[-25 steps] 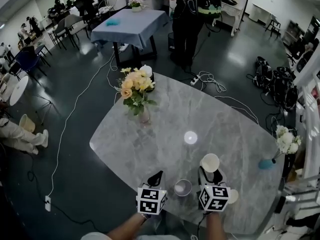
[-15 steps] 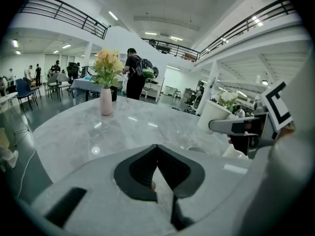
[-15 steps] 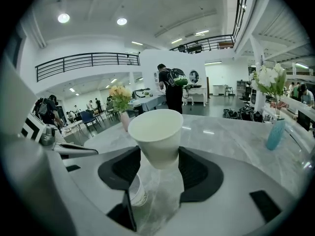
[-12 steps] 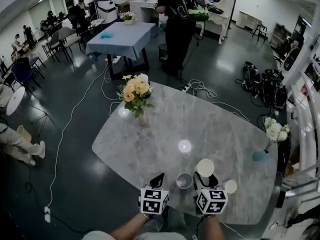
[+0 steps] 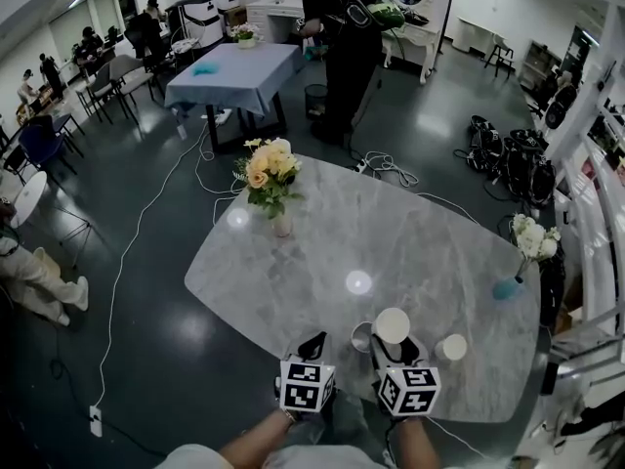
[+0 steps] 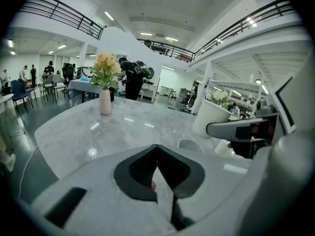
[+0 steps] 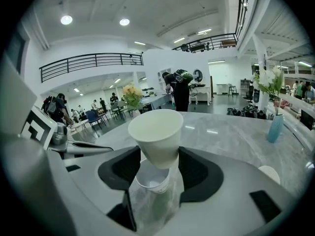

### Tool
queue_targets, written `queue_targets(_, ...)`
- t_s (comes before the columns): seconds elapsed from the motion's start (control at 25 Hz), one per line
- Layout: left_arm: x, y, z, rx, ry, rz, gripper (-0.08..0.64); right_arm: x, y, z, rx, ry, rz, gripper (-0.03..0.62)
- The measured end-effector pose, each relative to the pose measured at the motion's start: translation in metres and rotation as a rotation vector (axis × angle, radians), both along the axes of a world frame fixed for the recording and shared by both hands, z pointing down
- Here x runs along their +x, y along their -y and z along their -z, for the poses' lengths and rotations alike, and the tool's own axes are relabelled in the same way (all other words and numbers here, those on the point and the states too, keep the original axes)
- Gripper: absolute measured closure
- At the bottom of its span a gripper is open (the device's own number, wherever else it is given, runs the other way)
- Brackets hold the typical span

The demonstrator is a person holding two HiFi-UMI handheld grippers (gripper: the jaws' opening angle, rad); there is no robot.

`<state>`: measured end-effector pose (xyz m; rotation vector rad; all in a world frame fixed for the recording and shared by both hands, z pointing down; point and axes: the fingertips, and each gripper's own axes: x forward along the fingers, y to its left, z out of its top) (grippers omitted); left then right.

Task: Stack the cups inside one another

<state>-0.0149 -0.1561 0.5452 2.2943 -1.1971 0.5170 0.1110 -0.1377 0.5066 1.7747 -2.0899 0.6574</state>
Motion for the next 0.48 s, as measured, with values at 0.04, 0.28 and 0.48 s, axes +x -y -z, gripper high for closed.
queue_targets(0.04,-0.001,-0.002,-0.001,-0.002,0.001,-0.001,0.565,-0.003,-0.002,-0.002,-0.002,0.002,0.004,0.374)
queue_targets(0.28,-0.008,-0.007,-0.008,-0.022,0.003,0.002,0.565,-0.018,-0.006,-0.01,-0.021,0.01,0.017,0.374)
queue_targets(0.48,-0.007,-0.01,-0.014,-0.037,0.008,0.0,0.565,-0.02,-0.008,-0.017,-0.039,0.01,0.027,0.374)
